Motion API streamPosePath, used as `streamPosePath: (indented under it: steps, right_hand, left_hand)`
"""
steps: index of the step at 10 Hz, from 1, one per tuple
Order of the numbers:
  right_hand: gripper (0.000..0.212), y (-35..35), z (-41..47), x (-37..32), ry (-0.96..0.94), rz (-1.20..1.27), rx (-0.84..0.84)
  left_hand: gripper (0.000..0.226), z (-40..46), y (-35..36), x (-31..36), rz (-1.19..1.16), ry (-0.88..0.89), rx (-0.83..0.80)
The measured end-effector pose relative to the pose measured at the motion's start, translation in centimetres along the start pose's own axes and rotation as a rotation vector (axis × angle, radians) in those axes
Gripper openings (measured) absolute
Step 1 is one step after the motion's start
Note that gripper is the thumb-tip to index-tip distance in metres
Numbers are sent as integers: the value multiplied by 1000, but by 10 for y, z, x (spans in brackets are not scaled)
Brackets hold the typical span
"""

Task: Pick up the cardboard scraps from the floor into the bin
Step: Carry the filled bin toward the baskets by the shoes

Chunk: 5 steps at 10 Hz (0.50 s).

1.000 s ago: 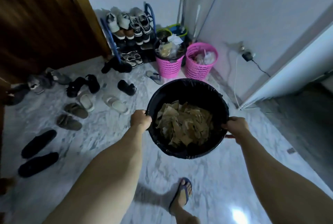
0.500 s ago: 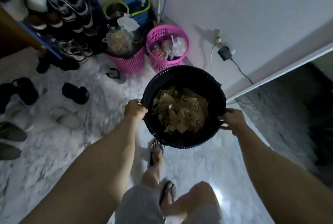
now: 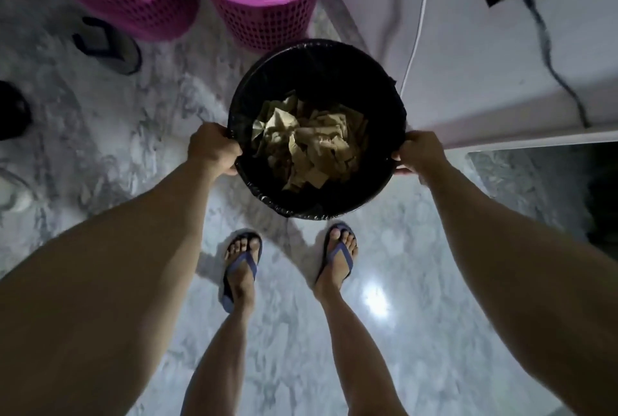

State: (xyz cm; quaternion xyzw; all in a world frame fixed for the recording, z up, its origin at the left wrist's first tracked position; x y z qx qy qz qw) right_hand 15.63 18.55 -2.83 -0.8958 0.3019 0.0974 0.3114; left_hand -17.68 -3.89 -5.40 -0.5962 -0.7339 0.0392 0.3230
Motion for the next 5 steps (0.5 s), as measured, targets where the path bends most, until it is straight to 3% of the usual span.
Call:
streamPosePath:
  steps: [4,5]
  right_hand:
    - [46,1,44,3,38,-35,-20]
    - [67,-6,27,-8,-35,-205,33]
  left_hand:
    - [17,18,16,8,31,-17,-4]
    - [29,2,6,27,217,36,118]
Point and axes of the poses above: each hand's wrist, its own z-axis towards the middle knuckle, its own y-axis out of the palm, x = y × z, the point moved 10 cm from there along z, towards the middle knuckle, and after that the axes turned 2 degrees about y, right-handed, at the moved point
